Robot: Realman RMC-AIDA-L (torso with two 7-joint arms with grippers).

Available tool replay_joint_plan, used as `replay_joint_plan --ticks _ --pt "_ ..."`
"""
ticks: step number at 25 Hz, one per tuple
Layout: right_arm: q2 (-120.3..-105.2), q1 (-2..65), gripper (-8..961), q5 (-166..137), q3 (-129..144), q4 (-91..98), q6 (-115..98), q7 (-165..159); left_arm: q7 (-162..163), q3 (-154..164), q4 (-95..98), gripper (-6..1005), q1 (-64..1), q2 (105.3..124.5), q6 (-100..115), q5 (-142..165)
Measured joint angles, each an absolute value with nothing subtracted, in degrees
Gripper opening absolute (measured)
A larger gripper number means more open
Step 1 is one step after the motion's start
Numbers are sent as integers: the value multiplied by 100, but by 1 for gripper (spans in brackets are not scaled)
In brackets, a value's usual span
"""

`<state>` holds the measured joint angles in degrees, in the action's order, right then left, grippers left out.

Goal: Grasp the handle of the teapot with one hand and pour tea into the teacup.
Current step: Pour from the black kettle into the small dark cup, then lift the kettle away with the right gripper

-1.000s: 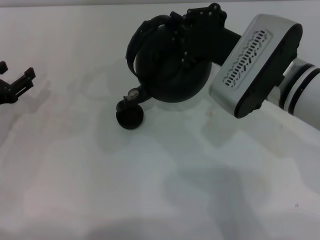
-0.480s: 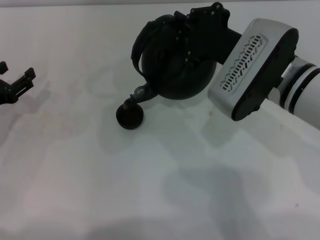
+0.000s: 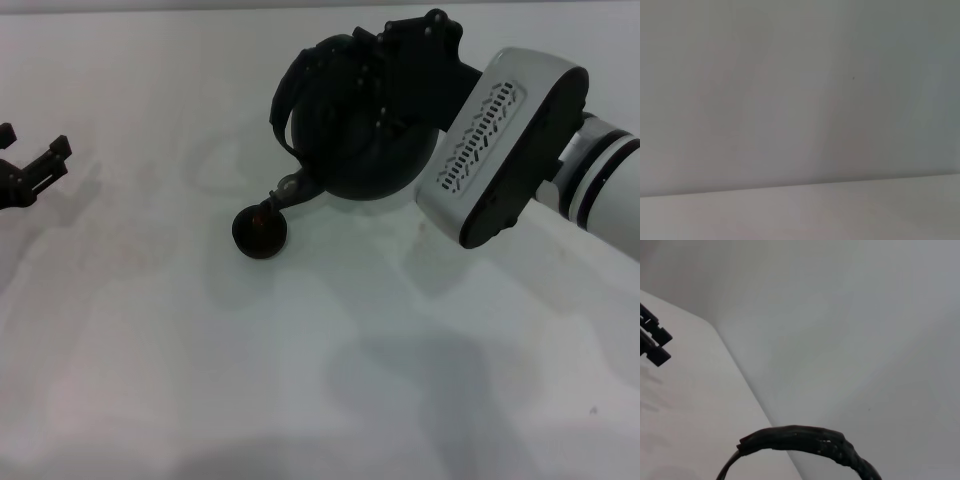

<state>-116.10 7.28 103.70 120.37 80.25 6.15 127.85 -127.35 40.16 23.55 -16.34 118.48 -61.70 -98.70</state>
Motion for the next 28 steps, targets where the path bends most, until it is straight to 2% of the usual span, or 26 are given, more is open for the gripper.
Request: replay_joint_plan --ticks 28 --pt "-11610 740 105 10370 12148 7980 383 13007 -12735 4023 2346 795 -1634 11848 -6170 -9870"
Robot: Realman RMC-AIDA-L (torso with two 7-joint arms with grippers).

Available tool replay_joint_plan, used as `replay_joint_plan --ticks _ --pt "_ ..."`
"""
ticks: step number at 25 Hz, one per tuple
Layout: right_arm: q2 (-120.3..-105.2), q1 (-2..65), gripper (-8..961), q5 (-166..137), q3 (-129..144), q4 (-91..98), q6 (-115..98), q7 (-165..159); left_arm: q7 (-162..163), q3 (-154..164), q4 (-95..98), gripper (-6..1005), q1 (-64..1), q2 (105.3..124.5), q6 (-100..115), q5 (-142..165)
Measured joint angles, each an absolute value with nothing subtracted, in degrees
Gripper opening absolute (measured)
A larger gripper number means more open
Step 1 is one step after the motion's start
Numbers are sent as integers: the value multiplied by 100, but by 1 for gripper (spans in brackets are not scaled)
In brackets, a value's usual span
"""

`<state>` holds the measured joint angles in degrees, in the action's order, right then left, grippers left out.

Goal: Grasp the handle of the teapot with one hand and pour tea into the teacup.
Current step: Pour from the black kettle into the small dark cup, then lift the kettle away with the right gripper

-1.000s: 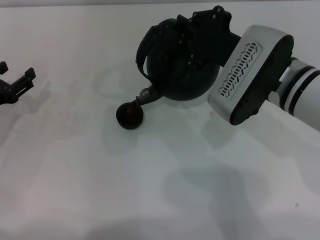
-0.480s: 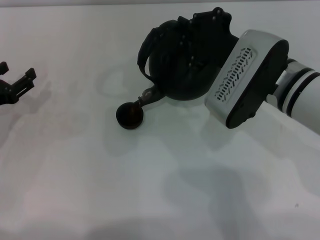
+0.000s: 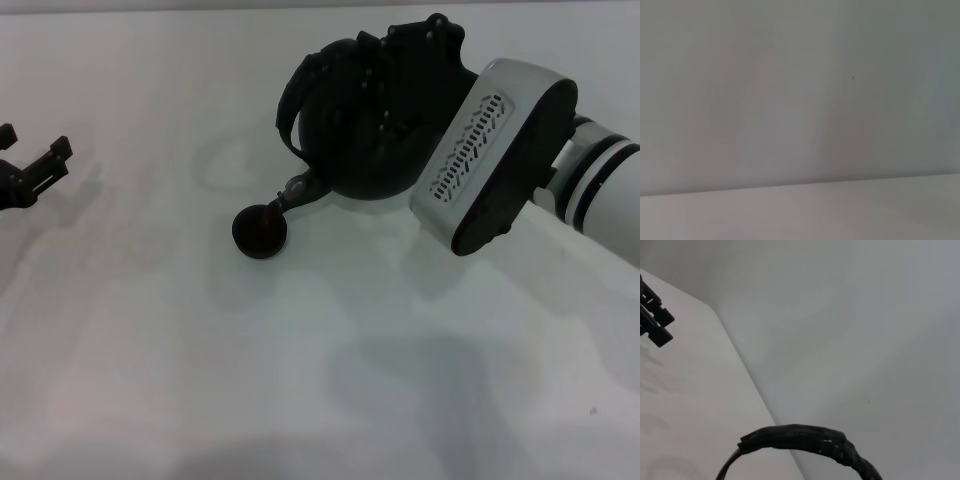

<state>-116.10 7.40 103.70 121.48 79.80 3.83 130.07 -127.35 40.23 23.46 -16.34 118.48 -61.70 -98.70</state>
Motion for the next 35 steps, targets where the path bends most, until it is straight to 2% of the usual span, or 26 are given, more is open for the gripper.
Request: replay_joint_plan --ticks 35 --pt "-11604 755 103 10756 12092 7884 456 13027 -12751 4044 2347 794 -1642 11848 -6170 -9870"
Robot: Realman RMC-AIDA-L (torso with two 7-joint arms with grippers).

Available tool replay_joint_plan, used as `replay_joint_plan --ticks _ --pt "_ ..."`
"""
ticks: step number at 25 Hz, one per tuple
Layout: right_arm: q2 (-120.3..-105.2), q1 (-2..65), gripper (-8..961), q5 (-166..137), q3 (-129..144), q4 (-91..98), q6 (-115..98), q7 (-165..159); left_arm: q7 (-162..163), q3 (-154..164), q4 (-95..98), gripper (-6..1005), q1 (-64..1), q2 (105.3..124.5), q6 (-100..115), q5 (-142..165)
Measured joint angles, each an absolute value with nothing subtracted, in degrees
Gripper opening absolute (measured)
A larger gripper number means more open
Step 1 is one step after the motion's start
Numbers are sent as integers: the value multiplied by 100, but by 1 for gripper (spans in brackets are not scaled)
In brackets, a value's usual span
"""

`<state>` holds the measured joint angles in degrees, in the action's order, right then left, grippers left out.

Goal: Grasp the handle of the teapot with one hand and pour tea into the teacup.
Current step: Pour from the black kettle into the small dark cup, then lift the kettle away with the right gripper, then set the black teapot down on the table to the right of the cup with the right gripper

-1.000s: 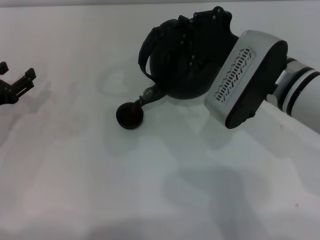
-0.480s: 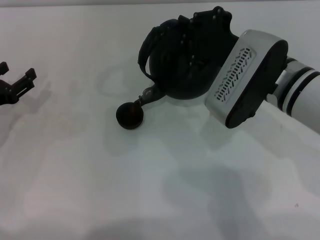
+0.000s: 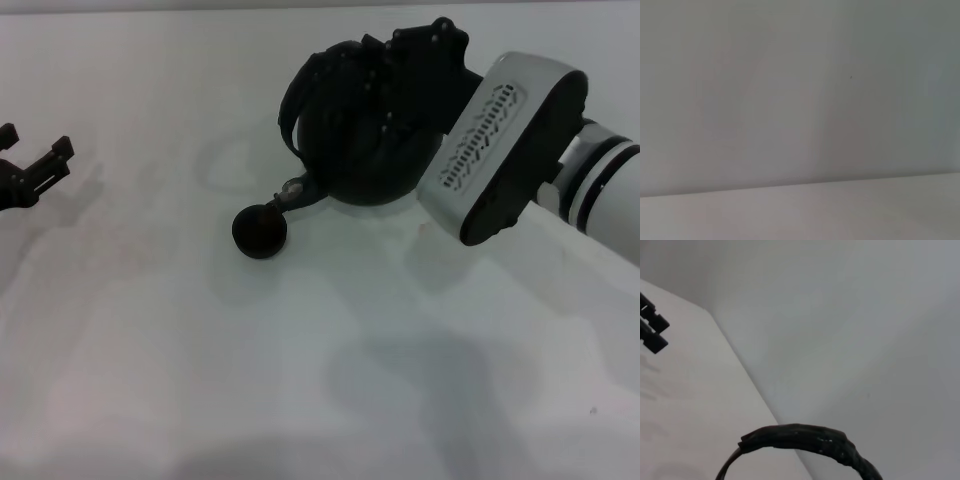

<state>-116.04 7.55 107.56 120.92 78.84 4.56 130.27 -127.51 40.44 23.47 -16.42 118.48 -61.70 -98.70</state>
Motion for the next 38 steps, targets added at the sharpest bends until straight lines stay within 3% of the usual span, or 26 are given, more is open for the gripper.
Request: replay_joint_plan --ticks 14,38 --pt "-11592 784 102 12915 10688 6759 2614 13045 -12796 4042 2347 794 -1643 11848 -6170 -9870" --pt "-11585 559 100 13012 9659 5417 4429 13727 -12797 4051 2274 795 -1713 11847 -6170 -9870"
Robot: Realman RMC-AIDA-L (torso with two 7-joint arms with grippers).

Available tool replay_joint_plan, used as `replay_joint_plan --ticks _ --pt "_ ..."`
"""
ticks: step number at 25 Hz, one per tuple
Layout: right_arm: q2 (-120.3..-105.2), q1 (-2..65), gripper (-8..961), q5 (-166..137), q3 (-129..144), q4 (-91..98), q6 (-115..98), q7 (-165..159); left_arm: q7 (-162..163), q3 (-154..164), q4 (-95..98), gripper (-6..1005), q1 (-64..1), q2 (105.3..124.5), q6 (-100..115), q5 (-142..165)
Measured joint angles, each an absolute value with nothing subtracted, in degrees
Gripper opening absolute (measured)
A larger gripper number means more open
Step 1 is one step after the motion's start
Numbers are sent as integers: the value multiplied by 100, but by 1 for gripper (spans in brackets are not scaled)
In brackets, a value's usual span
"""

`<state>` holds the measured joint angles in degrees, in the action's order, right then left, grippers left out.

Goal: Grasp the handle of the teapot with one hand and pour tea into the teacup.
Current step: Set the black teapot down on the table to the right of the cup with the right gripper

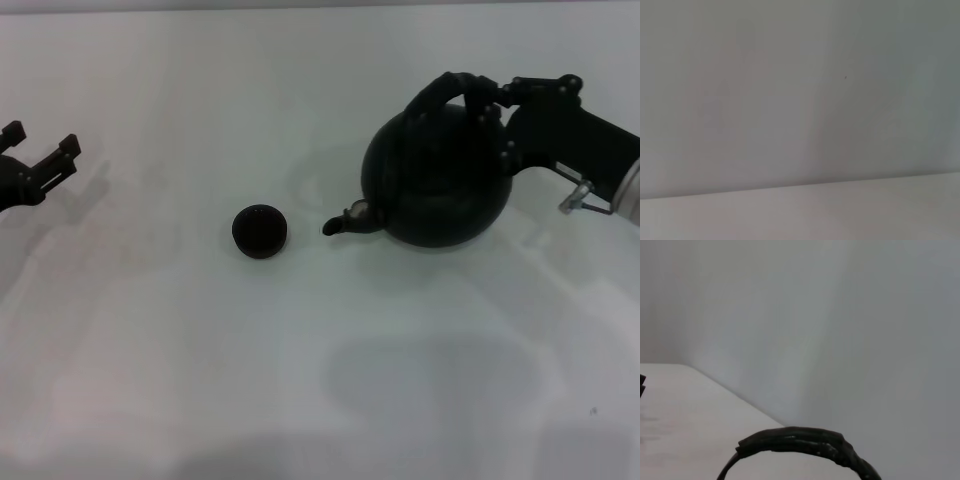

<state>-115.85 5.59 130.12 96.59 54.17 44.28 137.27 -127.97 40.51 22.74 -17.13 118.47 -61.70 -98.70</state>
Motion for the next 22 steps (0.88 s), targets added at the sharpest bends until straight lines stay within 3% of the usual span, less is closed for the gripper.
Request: replay_joint_plan --ticks 22 --pt "-11575 900 99 13027 8889 4284 5225 13915 -12797 4052 2267 795 -1797 11857 -6152 -9870"
